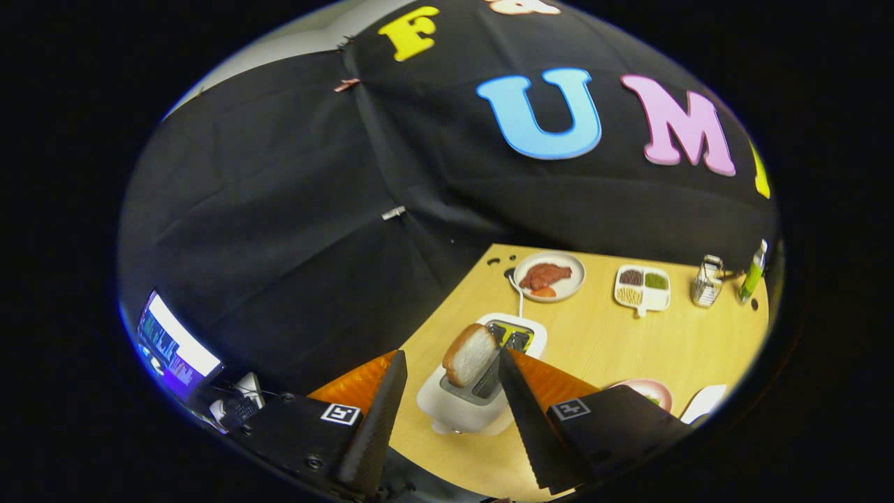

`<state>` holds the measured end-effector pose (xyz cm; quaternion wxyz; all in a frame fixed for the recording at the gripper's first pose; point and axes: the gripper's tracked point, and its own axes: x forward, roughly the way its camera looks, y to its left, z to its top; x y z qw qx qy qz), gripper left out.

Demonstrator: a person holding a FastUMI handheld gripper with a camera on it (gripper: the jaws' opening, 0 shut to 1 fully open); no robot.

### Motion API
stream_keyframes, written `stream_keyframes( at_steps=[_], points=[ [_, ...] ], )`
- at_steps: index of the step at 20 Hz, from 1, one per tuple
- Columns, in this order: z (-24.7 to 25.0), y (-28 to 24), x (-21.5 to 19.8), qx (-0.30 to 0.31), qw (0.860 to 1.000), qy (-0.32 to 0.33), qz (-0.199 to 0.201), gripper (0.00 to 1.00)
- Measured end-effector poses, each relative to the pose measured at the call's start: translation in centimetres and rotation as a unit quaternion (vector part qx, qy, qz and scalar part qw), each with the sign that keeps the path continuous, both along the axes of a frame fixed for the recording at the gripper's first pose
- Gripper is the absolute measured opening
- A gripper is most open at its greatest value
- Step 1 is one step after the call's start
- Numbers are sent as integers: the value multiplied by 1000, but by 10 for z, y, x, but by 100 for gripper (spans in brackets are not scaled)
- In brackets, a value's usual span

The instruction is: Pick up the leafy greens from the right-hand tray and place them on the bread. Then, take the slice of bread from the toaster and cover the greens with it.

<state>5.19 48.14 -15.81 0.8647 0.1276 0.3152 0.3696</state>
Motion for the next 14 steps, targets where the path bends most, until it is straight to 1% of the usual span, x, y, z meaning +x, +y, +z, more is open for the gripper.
stream_keyframes(
  at_steps=[3,5,9,11,13,14],
  points=[
    [-27,28,18,14,998,67,-11,83],
    [-41,46,27,30,992,116,-25,83],
    [-79,66,53,40,976,203,-72,83],
    [-93,75,63,45,966,239,-85,82],
    [-105,76,70,43,963,248,-91,76],
    [-108,76,71,35,963,249,-95,68]
  ],
)
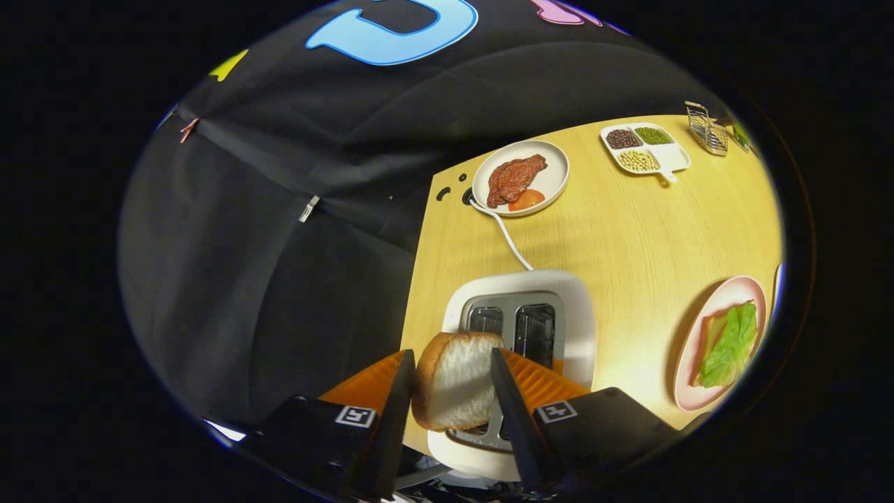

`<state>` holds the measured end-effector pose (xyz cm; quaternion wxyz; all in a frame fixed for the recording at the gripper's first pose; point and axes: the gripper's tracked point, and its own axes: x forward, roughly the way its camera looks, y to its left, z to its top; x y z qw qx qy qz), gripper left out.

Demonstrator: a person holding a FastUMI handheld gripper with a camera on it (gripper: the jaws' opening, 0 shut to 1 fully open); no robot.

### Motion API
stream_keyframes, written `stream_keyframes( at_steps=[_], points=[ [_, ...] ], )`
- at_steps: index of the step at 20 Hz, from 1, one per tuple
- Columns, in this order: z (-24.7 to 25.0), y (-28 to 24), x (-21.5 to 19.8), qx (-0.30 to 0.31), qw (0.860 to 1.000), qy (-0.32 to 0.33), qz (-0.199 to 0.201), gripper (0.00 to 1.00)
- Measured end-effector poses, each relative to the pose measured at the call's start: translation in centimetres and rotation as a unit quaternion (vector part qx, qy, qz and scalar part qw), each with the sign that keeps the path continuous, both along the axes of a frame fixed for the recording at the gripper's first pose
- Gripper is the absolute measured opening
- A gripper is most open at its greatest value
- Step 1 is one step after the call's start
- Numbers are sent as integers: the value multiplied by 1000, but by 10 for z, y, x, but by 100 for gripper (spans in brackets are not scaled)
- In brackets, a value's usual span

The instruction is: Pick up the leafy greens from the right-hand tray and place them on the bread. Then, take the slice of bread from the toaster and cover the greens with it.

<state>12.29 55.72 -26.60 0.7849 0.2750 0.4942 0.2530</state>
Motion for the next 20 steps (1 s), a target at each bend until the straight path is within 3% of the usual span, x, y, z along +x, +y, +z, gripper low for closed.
stream_keyframes(
  at_steps=[1,4,7,20],
  points=[
    [-5,-3,0,-8,1000,4,1,67],
    [-15,-10,-4,-37,999,3,7,34],
    [-11,-15,-9,-43,999,-11,19,15],
    [88,-58,-12,40,998,-51,-1,15]
  ],
)
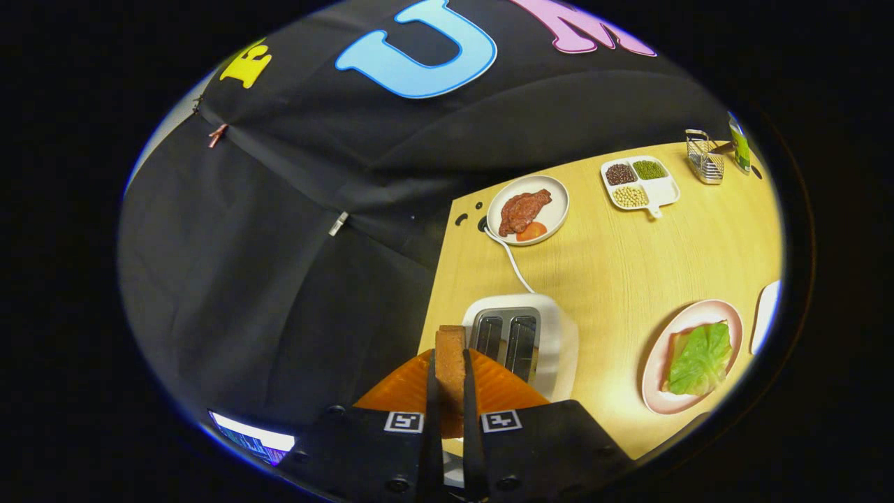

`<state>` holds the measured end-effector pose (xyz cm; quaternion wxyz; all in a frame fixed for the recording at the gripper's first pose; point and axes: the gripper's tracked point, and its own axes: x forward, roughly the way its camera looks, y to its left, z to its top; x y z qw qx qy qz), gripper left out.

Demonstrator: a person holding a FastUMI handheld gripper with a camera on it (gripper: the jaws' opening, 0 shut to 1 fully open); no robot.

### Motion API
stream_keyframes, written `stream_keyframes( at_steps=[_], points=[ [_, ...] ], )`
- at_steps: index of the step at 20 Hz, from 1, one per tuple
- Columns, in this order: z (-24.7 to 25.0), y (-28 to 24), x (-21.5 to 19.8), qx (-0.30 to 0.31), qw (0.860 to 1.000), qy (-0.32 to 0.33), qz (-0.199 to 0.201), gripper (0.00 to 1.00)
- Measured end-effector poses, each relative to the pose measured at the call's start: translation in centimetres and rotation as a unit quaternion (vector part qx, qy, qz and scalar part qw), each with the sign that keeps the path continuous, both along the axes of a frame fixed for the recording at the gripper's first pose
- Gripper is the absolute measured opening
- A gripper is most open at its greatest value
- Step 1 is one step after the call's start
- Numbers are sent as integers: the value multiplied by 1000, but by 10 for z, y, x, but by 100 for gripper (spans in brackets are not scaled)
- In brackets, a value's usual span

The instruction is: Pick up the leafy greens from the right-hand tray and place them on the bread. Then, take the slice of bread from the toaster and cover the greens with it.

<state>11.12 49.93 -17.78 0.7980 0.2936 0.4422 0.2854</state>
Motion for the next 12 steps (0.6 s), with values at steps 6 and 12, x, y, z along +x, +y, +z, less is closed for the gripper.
stream_keyframes(
  at_steps=[6,12],
  points=[
    [31,-60,-6,13,999,-34,-12,15],
    [18,-148,-15,-13,998,-64,-25,15]
  ],
)
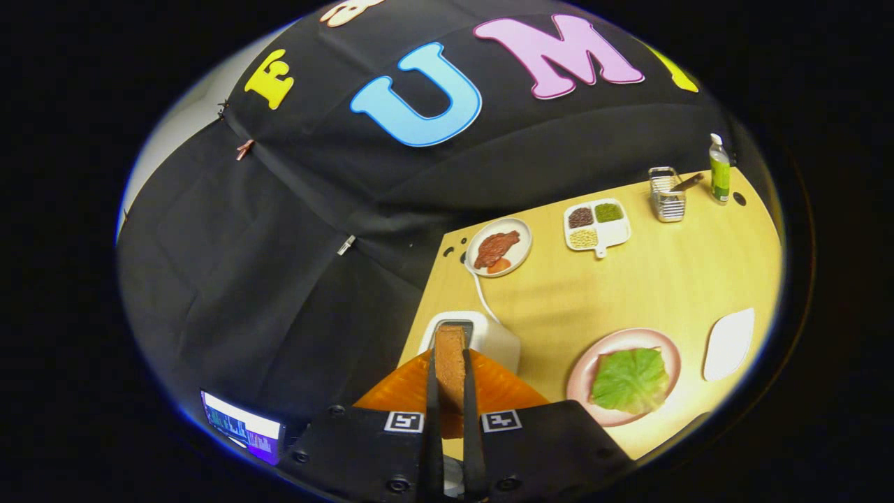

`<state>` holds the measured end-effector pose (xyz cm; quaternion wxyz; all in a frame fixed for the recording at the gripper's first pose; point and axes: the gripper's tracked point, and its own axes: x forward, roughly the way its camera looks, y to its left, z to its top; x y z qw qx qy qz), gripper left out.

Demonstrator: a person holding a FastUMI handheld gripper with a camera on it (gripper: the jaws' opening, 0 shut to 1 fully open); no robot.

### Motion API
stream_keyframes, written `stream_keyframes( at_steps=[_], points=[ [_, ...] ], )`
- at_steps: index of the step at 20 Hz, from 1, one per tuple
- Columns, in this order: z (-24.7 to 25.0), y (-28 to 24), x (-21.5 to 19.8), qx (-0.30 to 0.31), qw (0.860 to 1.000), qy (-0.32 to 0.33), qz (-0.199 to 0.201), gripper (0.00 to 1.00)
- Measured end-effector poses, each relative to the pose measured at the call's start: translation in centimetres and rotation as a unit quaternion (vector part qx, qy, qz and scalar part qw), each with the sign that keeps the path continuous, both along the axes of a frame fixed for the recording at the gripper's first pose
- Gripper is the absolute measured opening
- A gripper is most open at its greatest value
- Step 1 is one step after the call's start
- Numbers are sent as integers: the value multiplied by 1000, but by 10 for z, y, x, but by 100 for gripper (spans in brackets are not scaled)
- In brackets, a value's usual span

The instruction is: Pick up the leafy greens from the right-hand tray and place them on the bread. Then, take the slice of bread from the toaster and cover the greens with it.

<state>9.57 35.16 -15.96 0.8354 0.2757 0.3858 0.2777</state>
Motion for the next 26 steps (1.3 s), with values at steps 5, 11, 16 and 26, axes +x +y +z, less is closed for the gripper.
stream_keyframes(
  at_steps=[5,11,16,26],
  points=[
    [-52,-69,9,-19,999,20,-44,15],
    [-133,-100,11,-39,996,47,-60,15],
    [-177,-86,9,-18,994,91,-59,15],
    [-267,-105,20,-91,987,119,-53,15]
  ],
)
